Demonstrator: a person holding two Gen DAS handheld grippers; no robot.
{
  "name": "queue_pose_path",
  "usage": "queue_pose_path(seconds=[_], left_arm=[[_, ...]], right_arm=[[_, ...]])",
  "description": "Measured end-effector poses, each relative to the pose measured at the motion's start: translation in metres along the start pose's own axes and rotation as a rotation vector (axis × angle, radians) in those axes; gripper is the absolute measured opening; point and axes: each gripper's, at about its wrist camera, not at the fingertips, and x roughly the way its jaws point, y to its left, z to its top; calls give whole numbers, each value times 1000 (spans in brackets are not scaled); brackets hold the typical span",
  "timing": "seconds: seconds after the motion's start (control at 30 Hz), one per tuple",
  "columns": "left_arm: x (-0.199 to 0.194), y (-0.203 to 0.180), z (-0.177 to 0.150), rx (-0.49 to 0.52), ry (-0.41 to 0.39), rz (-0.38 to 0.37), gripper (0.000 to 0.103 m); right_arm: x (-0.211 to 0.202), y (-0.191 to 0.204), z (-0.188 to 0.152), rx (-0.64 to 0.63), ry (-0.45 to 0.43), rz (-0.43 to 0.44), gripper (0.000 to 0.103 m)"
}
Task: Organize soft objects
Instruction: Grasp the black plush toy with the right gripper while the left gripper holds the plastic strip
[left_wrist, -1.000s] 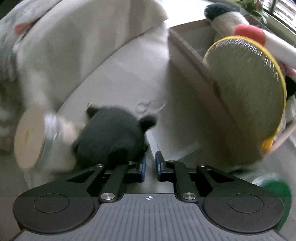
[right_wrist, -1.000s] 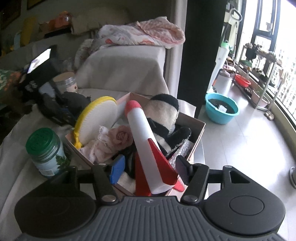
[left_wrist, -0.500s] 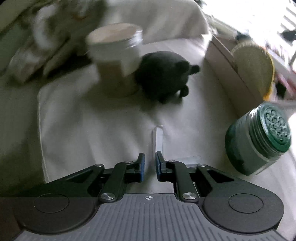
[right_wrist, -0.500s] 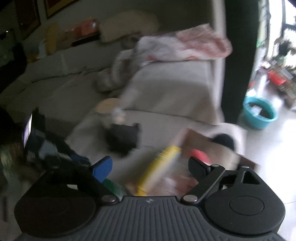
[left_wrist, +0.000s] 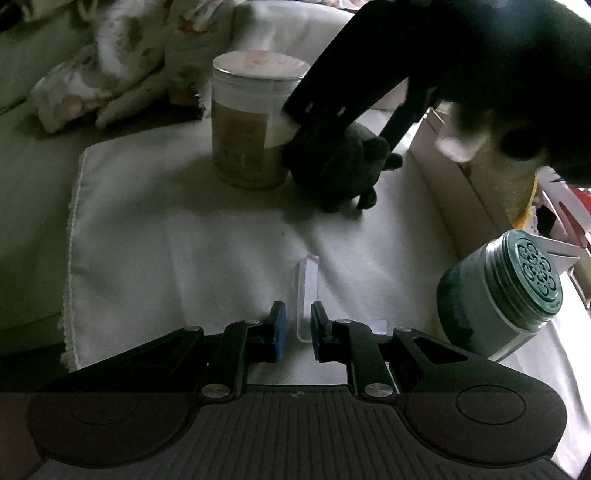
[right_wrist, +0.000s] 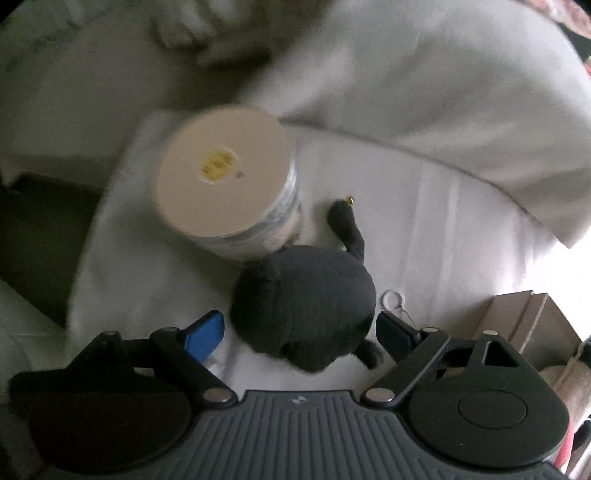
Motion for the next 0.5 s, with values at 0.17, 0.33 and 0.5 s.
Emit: queue_pose_path(seconds=[0.17, 0.33, 0.5], left_arm=[[1, 2, -1, 5, -10, -12, 17], [3, 0, -3, 4, -19, -5, 17], [2, -1, -3, -20, -17, 2, 17]], right_arm=[[18, -2, -1, 66, 35, -5, 86], [-2, 1, -15, 36, -24, -11, 80], [-55, -1, -34, 23, -137, 44, 80]])
